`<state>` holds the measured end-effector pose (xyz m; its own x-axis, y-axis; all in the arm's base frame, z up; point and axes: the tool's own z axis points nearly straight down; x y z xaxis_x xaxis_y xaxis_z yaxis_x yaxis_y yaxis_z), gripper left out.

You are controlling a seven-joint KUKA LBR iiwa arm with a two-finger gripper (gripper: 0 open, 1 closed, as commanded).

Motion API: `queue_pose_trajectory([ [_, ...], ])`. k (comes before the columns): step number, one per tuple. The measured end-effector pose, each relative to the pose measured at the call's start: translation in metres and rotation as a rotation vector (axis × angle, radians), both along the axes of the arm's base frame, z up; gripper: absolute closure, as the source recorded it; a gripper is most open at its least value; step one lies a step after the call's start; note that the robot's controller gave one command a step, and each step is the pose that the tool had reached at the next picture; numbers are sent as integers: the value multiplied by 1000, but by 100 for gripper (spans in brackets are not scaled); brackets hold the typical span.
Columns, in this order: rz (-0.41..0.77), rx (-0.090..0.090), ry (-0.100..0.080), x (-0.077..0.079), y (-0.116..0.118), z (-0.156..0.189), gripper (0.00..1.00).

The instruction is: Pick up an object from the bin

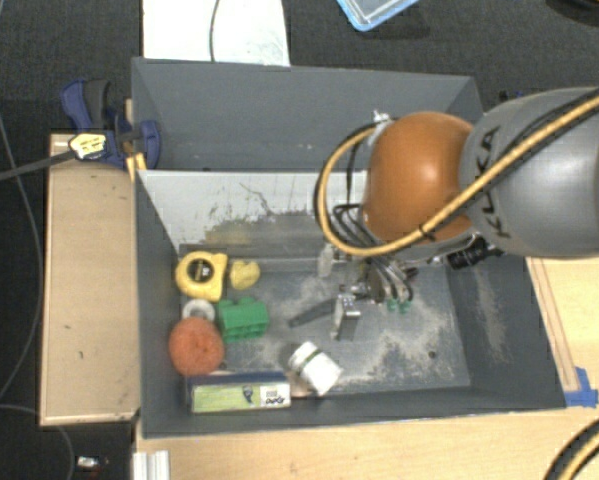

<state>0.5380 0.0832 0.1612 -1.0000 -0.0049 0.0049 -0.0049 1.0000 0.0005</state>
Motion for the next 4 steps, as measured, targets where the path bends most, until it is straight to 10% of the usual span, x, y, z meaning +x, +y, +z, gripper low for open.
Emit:
queue_pose_trajectory([
  [1,-3,1,-7,2,0,4,0],
  [3,120,3,-13,23,-74,-92,0],
  [4,435,1,-15,47,-61,-90,0],
])
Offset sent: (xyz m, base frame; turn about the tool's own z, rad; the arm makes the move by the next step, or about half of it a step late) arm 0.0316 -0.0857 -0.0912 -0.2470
